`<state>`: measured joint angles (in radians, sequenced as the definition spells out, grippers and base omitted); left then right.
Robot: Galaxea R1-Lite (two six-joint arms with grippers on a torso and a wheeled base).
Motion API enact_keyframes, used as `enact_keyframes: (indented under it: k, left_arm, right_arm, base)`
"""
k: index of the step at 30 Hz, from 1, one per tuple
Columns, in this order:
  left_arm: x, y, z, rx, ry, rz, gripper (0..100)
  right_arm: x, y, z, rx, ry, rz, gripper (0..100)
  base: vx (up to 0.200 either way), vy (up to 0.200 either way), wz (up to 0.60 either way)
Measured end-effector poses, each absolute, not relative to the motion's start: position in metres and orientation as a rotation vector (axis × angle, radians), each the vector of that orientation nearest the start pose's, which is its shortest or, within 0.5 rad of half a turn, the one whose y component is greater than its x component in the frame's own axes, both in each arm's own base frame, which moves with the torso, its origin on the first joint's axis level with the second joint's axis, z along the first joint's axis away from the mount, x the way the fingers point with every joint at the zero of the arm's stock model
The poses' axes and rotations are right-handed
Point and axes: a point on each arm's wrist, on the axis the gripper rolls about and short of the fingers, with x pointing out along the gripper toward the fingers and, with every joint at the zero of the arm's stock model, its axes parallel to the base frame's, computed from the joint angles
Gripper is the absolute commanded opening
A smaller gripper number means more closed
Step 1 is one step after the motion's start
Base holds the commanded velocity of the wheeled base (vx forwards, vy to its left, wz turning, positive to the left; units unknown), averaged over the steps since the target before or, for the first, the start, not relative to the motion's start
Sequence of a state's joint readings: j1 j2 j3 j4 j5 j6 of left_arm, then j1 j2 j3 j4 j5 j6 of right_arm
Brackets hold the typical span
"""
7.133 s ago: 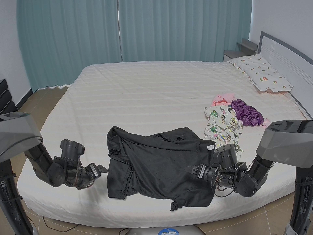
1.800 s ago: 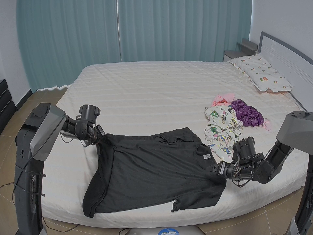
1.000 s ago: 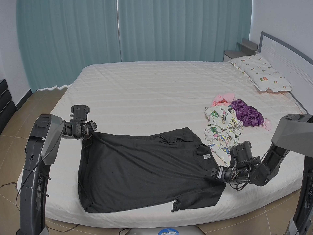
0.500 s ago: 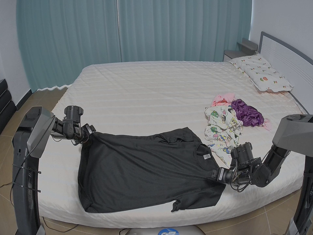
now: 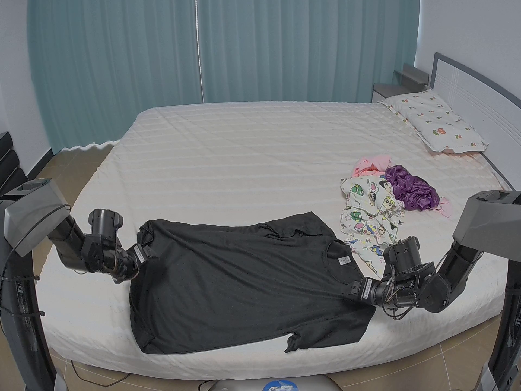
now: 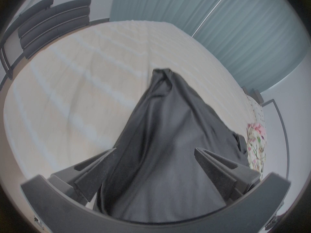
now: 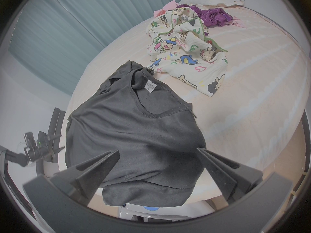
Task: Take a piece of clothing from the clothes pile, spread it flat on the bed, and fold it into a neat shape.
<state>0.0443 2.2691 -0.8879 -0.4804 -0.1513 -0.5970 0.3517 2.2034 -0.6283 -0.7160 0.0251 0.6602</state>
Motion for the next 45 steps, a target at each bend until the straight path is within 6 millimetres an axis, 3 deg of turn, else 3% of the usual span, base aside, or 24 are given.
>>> enact_keyframes:
  k: [8, 12, 19, 27, 28, 37, 45]
  left_arm:
    - [0.286, 0.005, -0.02, -0.649, 0.953, 0.115, 100]
    - [0.262, 0.001, -0.02, -0.62, 0.907, 0.064, 100]
    - [0.238, -0.009, -0.031, -0.526, 0.91, 0.079, 100]
    - [0.232, -0.023, -0.041, -0.463, 0.961, 0.083, 100]
    - [0.233, -0.023, -0.042, -0.456, 0.959, 0.089, 0]
    - [0.228, -0.02, -0.047, -0.383, 0.984, 0.114, 0]
    - [0.22, -0.006, -0.048, -0.321, 0.998, 0.173, 0]
  right_arm:
    - [0.299, 0.114, -0.01, 0.49, 0.92, 0.063, 100]
    - [0.298, 0.114, -0.01, 0.495, 0.92, 0.063, 100]
    - [0.296, 0.115, -0.011, 0.498, 0.925, 0.061, 100]
    - [0.296, 0.115, -0.012, 0.497, 0.926, 0.062, 100]
    - [0.296, 0.115, -0.012, 0.497, 0.926, 0.062, 100]
    - [0.296, 0.115, -0.012, 0.497, 0.927, 0.062, 100]
    - [0.296, 0.115, -0.013, 0.492, 0.932, 0.06, 100]
  base:
    - [0.0, 0.0, 0.0]
    - [0.0, 0.0, 0.0]
    - [0.0, 0.0, 0.0]
    - [0.0, 0.0, 0.0]
    - [0.0, 0.0, 0.0]
    - [0.0, 0.0, 0.0]
    - [0.0, 0.0, 0.0]
